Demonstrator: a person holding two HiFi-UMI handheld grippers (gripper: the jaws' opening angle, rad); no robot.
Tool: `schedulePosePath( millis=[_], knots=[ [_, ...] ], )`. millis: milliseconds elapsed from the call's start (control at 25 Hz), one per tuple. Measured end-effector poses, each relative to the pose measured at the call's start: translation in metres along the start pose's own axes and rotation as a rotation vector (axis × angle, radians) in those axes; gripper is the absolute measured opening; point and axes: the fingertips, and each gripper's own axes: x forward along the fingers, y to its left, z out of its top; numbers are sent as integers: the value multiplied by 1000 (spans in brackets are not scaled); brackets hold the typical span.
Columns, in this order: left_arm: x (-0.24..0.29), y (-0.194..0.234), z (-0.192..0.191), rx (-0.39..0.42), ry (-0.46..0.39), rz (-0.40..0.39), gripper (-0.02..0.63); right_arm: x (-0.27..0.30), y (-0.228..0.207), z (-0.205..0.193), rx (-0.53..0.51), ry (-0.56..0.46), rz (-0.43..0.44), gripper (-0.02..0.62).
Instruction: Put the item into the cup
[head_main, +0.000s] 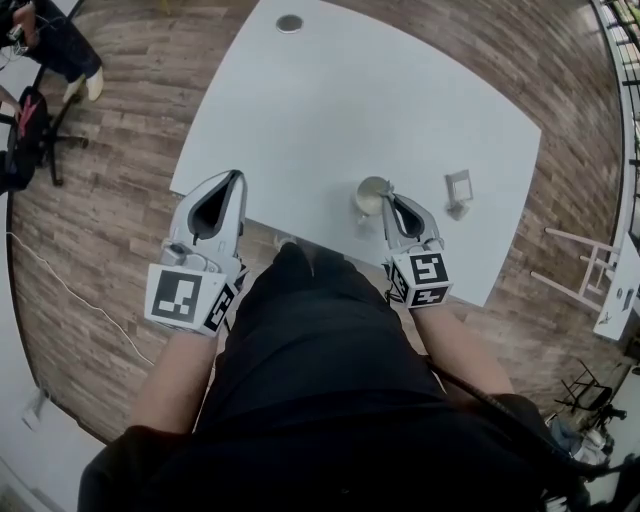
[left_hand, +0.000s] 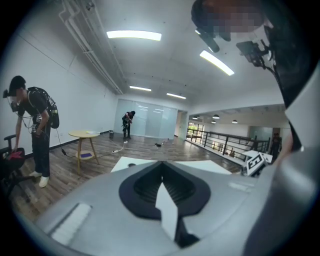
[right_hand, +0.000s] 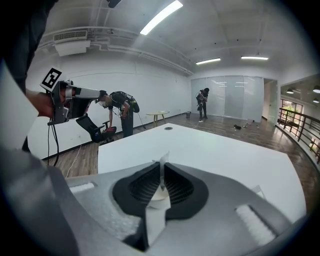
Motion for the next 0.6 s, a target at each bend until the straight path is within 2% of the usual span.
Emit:
schedulePosePath(
  millis=[600],
  knots=[
    [-6,9,-9,-7,34,19,-2,6,12,-7,16,21,37,25]
  ],
)
